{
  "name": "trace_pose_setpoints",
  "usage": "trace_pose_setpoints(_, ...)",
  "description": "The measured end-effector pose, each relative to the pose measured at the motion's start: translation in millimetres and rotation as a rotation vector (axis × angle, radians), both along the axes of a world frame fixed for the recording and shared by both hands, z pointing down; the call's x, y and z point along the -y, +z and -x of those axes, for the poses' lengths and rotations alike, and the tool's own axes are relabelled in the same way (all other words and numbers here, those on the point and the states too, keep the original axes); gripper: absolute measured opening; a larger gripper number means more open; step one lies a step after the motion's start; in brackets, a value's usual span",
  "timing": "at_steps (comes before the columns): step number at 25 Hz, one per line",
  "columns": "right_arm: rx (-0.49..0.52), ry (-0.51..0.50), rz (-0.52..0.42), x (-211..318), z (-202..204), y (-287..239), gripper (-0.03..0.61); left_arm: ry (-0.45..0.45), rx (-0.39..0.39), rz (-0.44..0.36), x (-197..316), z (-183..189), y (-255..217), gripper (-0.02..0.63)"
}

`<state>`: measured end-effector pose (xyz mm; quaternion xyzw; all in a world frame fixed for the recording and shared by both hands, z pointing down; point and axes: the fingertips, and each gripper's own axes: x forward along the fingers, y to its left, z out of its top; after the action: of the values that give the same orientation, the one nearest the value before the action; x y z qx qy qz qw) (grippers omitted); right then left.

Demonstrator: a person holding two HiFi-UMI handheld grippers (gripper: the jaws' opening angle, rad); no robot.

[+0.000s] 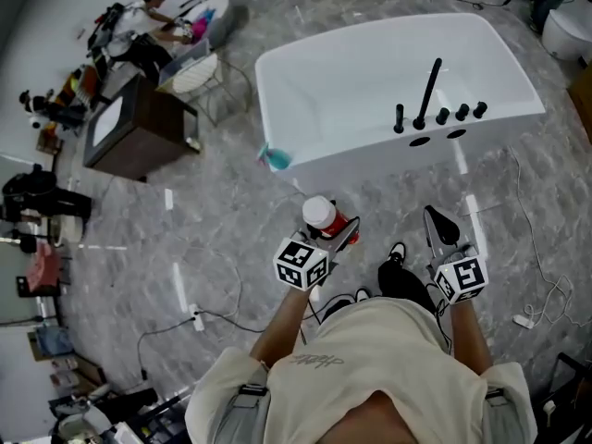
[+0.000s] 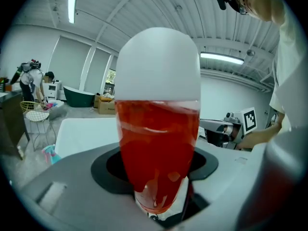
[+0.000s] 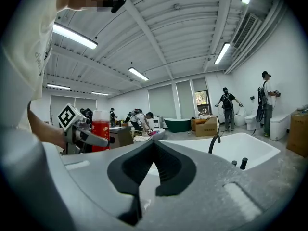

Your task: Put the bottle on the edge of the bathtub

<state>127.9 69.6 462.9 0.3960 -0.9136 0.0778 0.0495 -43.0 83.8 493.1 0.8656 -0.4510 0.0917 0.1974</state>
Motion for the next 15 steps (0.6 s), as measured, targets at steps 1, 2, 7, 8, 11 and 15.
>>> trace_pose_setpoints(1, -0.002, -0.013, 0.008, 9.3, -1.0, 3.2, 0.002, 0.003, -0.002, -0.001, 8.2, -4.6, -1.4, 0.301)
trace_pose_setpoints(2, -0.005, -0.026, 0.011, 18.8, -1.7, 5.7, 0.002, 0.002, -0.007, 0.001, 16.4, -8.7, -2.2, 0.301)
trace_pose_setpoints(7, -0.009, -0.067, 0.007, 68.2, -6.6, 4.3, 0.002, -0.031, -0.03, 0.025, 51.2, -20.2, -4.6, 0.301)
trace_pose_setpoints(8, -0.008, -0.072, 0.007, 77.6, -7.2, 2.9, 0.002, -0.035, -0.031, 0.027, 56.5, -21.1, -6.2, 0.302)
trace_pose_setpoints(11, -0.005, -0.082, 0.023, 101.6, -6.9, 4.0, 0.002, -0.046, -0.025, 0.034, 68.0, -22.1, -7.7, 0.302)
trace_pose_setpoints(15, 0.003, -0.094, 0.034, 117.1, 1.2, 5.7, 0.002, -0.047, -0.017, 0.052, 76.3, -16.7, -4.5, 0.302)
